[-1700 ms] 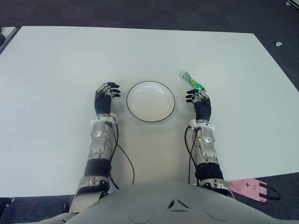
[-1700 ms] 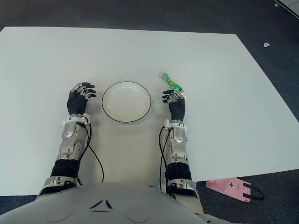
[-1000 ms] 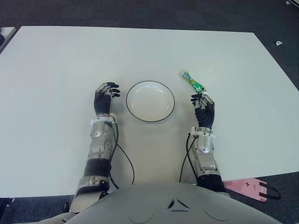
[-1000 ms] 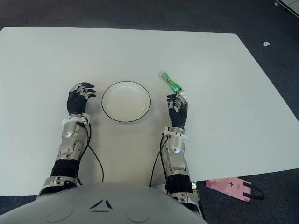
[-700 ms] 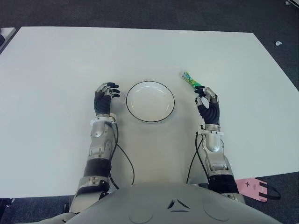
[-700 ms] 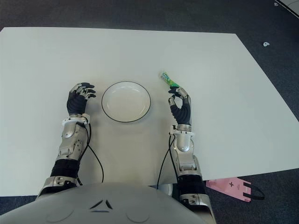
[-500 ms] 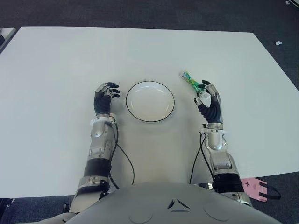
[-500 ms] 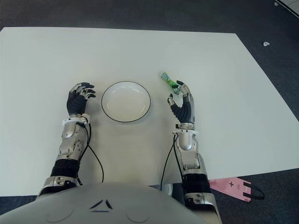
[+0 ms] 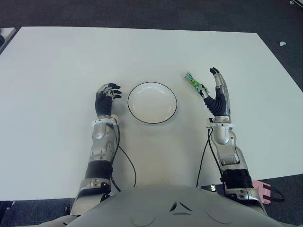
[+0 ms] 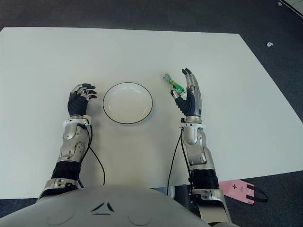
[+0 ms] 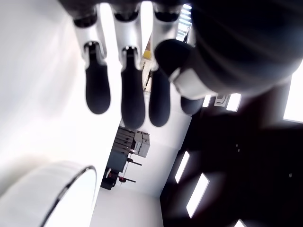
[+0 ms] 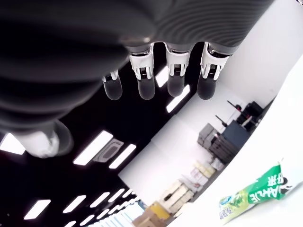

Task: Put the toothpaste on the table into the plate.

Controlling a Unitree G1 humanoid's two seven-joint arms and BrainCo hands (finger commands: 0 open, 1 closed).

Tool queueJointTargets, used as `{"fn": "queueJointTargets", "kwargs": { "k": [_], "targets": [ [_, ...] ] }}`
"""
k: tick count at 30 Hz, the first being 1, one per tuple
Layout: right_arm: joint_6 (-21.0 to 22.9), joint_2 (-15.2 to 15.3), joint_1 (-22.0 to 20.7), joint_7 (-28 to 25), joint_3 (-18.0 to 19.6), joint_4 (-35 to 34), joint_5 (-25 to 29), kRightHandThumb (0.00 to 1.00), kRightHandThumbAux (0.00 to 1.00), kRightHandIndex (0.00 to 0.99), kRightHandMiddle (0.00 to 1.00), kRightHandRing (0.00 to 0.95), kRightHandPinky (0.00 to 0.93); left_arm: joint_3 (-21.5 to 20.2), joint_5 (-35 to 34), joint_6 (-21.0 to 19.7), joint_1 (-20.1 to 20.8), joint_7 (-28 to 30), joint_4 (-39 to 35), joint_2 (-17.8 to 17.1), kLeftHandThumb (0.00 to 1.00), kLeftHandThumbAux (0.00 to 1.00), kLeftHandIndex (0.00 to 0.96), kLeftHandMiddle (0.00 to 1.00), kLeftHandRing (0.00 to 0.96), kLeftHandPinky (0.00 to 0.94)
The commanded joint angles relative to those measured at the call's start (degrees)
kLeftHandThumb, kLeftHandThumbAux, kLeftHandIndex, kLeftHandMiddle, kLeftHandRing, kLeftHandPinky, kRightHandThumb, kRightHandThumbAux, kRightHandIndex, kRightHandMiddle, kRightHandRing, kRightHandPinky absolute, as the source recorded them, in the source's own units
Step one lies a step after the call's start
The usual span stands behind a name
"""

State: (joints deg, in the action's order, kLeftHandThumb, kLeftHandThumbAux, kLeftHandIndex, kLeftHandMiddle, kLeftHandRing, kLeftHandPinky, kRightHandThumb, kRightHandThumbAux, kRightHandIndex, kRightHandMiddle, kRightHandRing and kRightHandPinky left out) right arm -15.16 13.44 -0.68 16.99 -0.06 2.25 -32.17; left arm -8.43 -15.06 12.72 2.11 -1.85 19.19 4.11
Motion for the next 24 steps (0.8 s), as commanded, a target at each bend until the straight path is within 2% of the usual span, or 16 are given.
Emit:
{"fn": "queueJointTargets", "kwargs": {
  "k": [1, 11, 19, 24],
  "targets": [
    [3.45, 1.57, -1.41, -1.72, -0.17, 0.08, -0.93, 0.524, 0.255, 0.0, 0.0, 0.0, 0.0, -0.74, -0.32, -6.03, -4.86, -2.54, 5.81, 3.3, 0.841, 0.674, 0.439, 0.471, 0.539, 0.532],
    [9.19, 5.15, -7.41, -2.33, -2.55, 5.13, -5.85, 0.52, 0.161, 0.0, 0.0, 0.0, 0.0, -0.91, -0.55, -6.46, -5.1, -3.11, 5.33, 3.47, 0.841, 0.673, 0.442, 0.47, 0.537, 0.529],
    [13.39, 5.85, -12.95, -3.19, -5.65, 11.87, -7.47, 0.541, 0.139, 0.0, 0.0, 0.0, 0.0, -0.62, -0.27, -5.92, -5.48, -2.75, 5.37, 3.37, 0.842, 0.673, 0.448, 0.467, 0.532, 0.527],
    [16.41, 6.59, -15.95, -5.66, -7.93, 15.09, -8.07, 0.555, 0.133, 0.0, 0.0, 0.0, 0.0, -0.53, -0.22, -6.69, -5.75, -3.5, 4.66, 3.63, 0.842, 0.673, 0.447, 0.467, 0.534, 0.53]
  ]
}}
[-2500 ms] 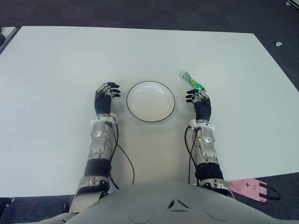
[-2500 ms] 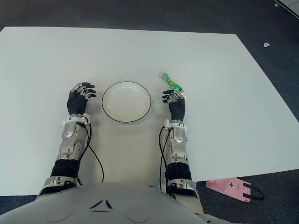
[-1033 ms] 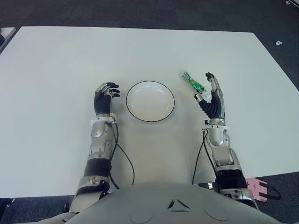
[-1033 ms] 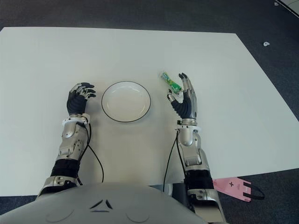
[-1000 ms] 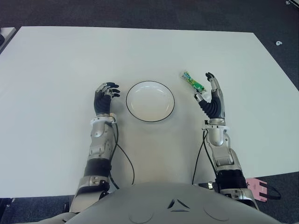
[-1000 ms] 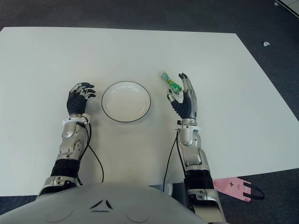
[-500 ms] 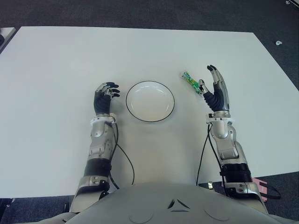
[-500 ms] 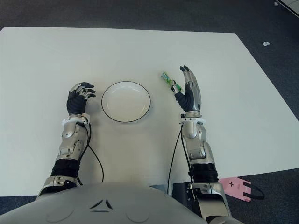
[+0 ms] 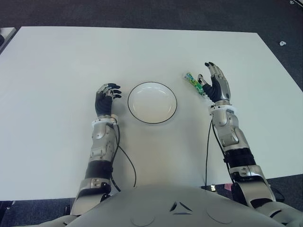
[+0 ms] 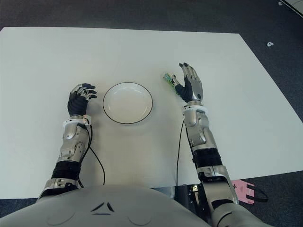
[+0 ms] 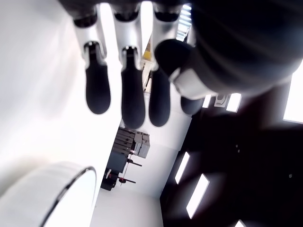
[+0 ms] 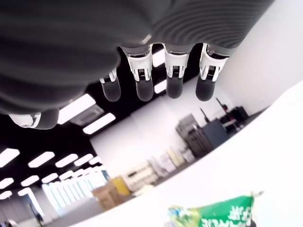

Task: Put the toothpaste on the table into the plate.

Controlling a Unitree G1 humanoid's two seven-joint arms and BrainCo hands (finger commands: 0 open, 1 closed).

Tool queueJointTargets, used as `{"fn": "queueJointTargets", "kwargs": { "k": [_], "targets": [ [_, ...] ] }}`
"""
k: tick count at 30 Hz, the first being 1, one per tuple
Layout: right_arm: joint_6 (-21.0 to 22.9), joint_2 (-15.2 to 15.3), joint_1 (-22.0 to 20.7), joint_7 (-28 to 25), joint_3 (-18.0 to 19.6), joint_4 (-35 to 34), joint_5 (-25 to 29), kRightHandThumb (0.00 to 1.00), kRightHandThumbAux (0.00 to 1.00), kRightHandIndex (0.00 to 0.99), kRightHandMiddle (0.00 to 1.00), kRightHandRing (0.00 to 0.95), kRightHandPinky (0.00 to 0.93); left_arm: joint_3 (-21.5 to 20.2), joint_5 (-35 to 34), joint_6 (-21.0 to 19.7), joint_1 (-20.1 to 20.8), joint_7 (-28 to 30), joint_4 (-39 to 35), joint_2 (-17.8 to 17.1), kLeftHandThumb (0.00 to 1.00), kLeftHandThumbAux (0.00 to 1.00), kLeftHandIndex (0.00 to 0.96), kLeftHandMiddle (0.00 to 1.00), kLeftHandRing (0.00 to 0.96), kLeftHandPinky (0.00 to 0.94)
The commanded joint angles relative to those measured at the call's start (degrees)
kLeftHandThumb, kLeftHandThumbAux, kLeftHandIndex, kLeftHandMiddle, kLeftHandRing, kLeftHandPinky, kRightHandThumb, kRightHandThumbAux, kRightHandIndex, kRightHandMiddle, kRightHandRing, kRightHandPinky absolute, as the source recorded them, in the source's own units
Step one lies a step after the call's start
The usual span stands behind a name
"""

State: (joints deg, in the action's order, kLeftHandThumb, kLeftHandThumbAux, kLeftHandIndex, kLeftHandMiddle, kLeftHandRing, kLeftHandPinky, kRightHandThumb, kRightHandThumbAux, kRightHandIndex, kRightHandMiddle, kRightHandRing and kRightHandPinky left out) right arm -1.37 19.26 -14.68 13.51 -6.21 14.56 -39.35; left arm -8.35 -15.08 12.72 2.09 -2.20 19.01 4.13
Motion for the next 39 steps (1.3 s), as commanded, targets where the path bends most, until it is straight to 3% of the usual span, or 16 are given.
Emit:
{"fn": "queueJointTargets", "kwargs": {
  "k": [1, 12, 20, 23, 39],
  "targets": [
    [3.02, 0.9, -2.36, -2.61, -2.12, 3.19, -0.85, 0.557, 0.131, 0.0, 0.0, 0.0, 0.0, -0.58, -0.19, -6.84, -5.79, -3.26, 4.65, 3.65, 0.842, 0.673, 0.446, 0.468, 0.534, 0.531],
    [8.6, 1.12, -8.3, -7.57, -6.21, 9.83, -1.21, 0.564, 0.127, 0.0, 0.0, 0.0, 0.0, -0.2, -0.43, -7.8, -6.74, -4.14, 2.86, 3.98, 0.843, 0.673, 0.446, 0.469, 0.549, 0.543],
    [6.74, 0.31, -17.96, -5.02, -11.9, 30.81, -3.0, 0.595, 0.132, 0.0, 0.0, 0.0, 0.0, -0.31, -0.34, -6.3, -6.57, -3.24, 4.6, 3.39, 0.845, 0.671, 0.459, 0.465, 0.54, 0.525],
    [6.14, 0.25, -20.14, -4.38, -13.46, 35.43, -3.17, 0.599, 0.128, 0.0, 0.0, 0.0, 0.0, -0.26, -0.02, -5.64, -6.46, -3.15, 5.24, 3.24, 0.845, 0.671, 0.461, 0.465, 0.54, 0.528],
    [6.71, -0.61, -26.02, -7.53, -19.88, 45.54, -2.59, 0.605, 0.129, 0.0, 0.0, 0.0, 0.0, -0.66, -0.37, -4.88, -6.39, -2.83, 5.81, 3.39, 0.84, 0.675, 0.435, 0.471, 0.54, 0.526]
  ]
}}
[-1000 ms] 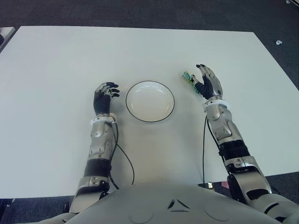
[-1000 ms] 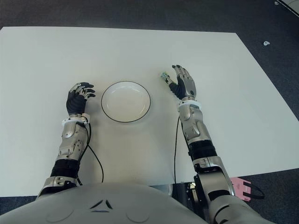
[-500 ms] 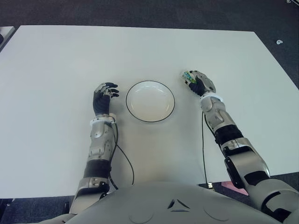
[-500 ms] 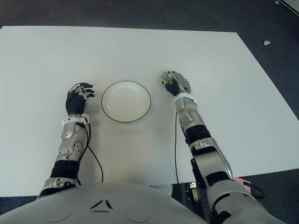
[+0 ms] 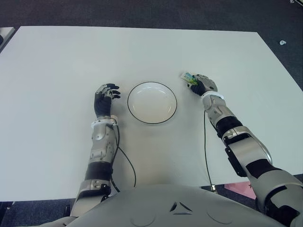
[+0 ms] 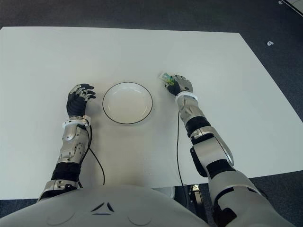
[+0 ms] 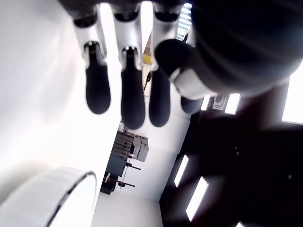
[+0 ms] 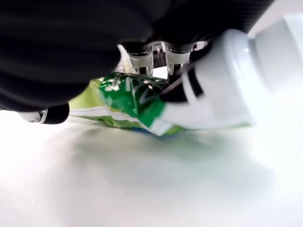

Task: Put the toothpaste on the table into the plate.

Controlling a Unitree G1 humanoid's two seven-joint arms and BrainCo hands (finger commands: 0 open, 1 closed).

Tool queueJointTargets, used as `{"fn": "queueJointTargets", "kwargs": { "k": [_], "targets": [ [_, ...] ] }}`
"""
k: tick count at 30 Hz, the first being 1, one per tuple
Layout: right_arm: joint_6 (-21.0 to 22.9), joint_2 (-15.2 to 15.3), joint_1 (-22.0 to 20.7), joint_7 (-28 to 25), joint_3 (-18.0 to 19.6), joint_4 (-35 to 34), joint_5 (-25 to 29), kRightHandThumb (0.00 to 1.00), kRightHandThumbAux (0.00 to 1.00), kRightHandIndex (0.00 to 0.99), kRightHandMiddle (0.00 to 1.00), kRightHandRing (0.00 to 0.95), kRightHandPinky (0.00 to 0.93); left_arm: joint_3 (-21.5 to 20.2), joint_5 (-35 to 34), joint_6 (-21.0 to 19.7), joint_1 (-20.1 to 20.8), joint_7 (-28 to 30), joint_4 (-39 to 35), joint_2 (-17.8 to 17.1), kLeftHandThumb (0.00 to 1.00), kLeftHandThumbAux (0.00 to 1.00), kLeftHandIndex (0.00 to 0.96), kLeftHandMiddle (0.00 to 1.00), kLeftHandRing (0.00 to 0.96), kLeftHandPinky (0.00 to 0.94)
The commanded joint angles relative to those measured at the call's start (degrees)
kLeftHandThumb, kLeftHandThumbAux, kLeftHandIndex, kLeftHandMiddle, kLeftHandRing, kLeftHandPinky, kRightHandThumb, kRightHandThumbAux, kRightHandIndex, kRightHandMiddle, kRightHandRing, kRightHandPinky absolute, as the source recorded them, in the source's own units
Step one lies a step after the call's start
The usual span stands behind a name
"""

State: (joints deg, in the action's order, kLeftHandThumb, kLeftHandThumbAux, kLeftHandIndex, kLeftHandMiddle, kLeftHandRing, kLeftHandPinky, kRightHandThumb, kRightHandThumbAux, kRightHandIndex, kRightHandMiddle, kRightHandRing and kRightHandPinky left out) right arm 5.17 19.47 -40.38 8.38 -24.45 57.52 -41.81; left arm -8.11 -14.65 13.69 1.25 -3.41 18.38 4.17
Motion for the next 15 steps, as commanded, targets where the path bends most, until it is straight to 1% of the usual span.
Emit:
{"fn": "queueJointTargets", "kwargs": {
  "k": [1, 6, 15],
  "targets": [
    [0.19, -0.85, -0.5, -2.57, -1.89, 2.88, -0.07, 0.605, 0.13, 0.0, 0.0, 0.0, 0.0, -0.93, -0.77, -5.82, -5.55, -1.71, 6.45, 3.38, 0.84, 0.675, 0.435, 0.471, 0.54, 0.526],
    [0.48, -1.31, -1.49, -3.35, -3.33, 5.34, -0.09, 0.601, 0.135, 0.0, 0.0, 0.0, 0.0, -1.15, -1.2, -5.55, -5.73, -1.69, 6.06, 3.69, 0.84, 0.676, 0.434, 0.471, 0.539, 0.53],
    [0.28, -1.45, -2.74, -3.18, -4.88, 9.53, 0.23, 0.603, 0.141, 0.0, 0.0, 0.0, 0.0, -0.79, -1.72, -6.73, -6.88, -2.33, 3.73, 4.04, 0.839, 0.676, 0.429, 0.473, 0.544, 0.541]
  ]
}}
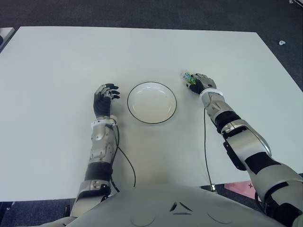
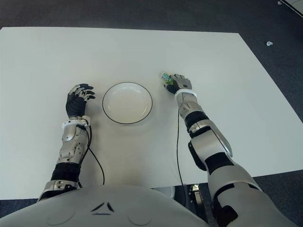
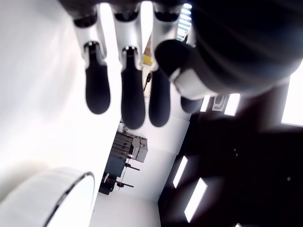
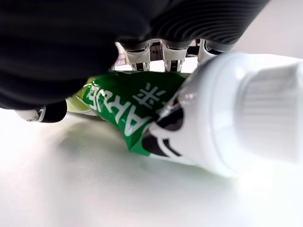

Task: Put the toothpaste on the table into the plate.

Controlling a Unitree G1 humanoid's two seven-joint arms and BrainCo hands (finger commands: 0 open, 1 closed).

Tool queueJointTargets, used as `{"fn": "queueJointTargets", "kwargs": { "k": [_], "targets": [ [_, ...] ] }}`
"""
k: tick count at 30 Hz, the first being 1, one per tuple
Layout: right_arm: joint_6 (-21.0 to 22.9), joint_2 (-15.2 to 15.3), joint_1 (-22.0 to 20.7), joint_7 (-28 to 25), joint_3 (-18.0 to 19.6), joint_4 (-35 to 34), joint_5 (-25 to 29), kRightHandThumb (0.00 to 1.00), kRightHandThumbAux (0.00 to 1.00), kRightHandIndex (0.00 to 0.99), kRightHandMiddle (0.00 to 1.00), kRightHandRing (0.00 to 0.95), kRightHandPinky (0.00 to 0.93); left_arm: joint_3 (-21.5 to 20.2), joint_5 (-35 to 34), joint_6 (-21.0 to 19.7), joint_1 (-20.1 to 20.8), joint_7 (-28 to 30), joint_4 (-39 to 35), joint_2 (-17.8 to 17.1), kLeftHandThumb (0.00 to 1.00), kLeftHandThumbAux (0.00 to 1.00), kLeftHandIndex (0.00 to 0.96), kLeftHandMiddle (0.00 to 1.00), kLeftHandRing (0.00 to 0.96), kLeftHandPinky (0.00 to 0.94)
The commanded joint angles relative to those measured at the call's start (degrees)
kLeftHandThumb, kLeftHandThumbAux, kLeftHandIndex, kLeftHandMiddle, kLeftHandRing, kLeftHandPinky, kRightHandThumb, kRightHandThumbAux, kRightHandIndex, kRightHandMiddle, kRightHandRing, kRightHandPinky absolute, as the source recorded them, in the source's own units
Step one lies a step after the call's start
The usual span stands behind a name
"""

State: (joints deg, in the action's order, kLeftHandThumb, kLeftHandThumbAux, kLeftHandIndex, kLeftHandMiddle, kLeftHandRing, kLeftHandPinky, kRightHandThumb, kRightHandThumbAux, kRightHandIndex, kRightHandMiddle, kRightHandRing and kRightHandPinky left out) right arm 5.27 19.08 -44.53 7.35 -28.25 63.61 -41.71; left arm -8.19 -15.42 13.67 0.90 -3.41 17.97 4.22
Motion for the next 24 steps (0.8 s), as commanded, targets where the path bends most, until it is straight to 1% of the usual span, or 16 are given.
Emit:
{"fn": "queueJointTargets", "kwargs": {
  "k": [1, 5, 10, 14, 19, 24],
  "targets": [
    [0.15, -1.07, 1.25, -2.18, -1.21, 3.94, 0.14, 0.605, 0.142, 0.0, 0.0, 0.0, 0.0, -0.7, -0.99, -6.78, -6.54, -2.37, 4.08, 3.99, 0.839, 0.676, 0.429, 0.474, 0.545, 0.542],
    [0.21, -1.17, 0.73, -2.51, -1.56, 5.52, 0.32, 0.607, 0.143, 0.0, 0.0, 0.0, 0.0, -0.7, -1.18, -6.28, -6.23, -1.82, 4.63, 3.75, 0.839, 0.676, 0.427, 0.475, 0.55, 0.545],
    [0.56, -1.47, 0.77, -2.34, -1.91, 7.38, 0.53, 0.607, 0.143, 0.0, 0.0, 0.0, 0.0, -0.67, -1.57, -6.66, -6.28, -1.41, 4.36, 3.5, 0.84, 0.676, 0.428, 0.475, 0.556, 0.551],
    [0.54, -1.71, 2.03, -1.03, -2.26, 8.87, 0.59, 0.604, 0.141, 0.0, 0.0, 0.0, 0.0, -0.87, -1.32, -7.82, -6.12, -2.84, 3.95, 3.51, 0.84, 0.676, 0.43, 0.475, 0.56, 0.556],
    [0.85, -2.31, 3.04, 0.33, -2.76, 10.17, 0.58, 0.601, 0.135, 0.0, 0.0, 0.0, 0.0, -0.83, -0.97, -8.15, -6.4, -3.2, 3.29, 3.38, 0.841, 0.675, 0.435, 0.473, 0.558, 0.555],
    [2.01, -3.92, 4.45, 2.12, -2.89, 11.8, 0.74, 0.612, 0.141, 0.0, 0.0, 0.0, 0.0, -0.6, -1.15, -6.87, -6.41, -1.21, 3.59, 2.9, 0.841, 0.676, 0.431, 0.475, 0.564, 0.556]
  ]
}}
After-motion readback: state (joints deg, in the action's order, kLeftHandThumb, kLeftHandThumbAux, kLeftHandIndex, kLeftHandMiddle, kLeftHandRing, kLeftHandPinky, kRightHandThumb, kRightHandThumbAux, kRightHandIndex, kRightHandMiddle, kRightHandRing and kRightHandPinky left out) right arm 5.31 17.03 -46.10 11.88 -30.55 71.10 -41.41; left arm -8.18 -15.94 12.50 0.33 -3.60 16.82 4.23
